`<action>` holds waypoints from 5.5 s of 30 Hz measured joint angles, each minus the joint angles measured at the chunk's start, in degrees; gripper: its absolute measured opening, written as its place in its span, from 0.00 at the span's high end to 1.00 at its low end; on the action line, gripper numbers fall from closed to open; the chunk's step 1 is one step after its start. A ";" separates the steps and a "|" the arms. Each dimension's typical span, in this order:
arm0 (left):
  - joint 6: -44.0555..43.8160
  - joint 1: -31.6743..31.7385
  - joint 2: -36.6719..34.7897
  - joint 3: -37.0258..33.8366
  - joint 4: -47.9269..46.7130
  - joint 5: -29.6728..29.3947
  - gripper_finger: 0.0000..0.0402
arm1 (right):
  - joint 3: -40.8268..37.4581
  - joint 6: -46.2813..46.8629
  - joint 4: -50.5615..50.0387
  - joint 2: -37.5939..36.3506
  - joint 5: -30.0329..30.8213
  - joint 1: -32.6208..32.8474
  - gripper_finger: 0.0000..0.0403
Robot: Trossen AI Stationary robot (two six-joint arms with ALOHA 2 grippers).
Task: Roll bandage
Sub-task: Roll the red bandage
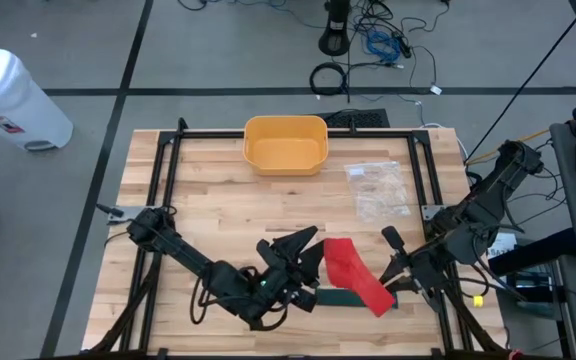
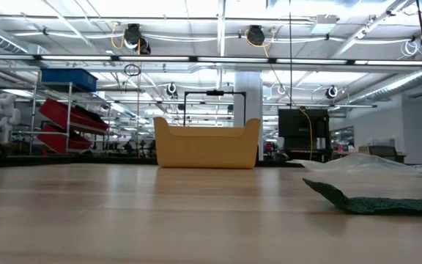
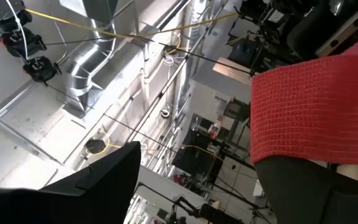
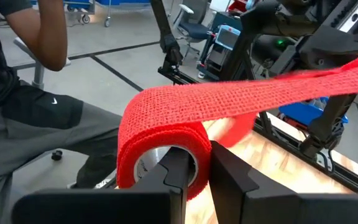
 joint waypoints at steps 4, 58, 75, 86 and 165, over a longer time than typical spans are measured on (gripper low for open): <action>-0.02 -0.04 0.00 0.00 -1.00 -0.28 0.22 | 0.00 -0.23 0.00 0.00 0.10 0.09 0.90; -111.50 -3.43 1.95 0.00 -45.33 19.05 0.22 | 0.00 -11.62 1.29 -5.88 15.52 -4.20 0.90; -93.05 -2.64 6.23 -0.04 -28.03 11.32 0.22 | 0.00 -8.31 -0.40 -5.73 14.94 -4.17 0.90; -91.83 0.72 6.23 -0.04 -29.17 14.38 0.22 | 0.00 -8.17 1.05 -1.99 14.97 -4.17 0.90; -81.05 -4.07 3.52 0.00 -26.75 8.55 0.87 | -0.05 11.51 -12.42 -4.56 19.93 -4.09 0.56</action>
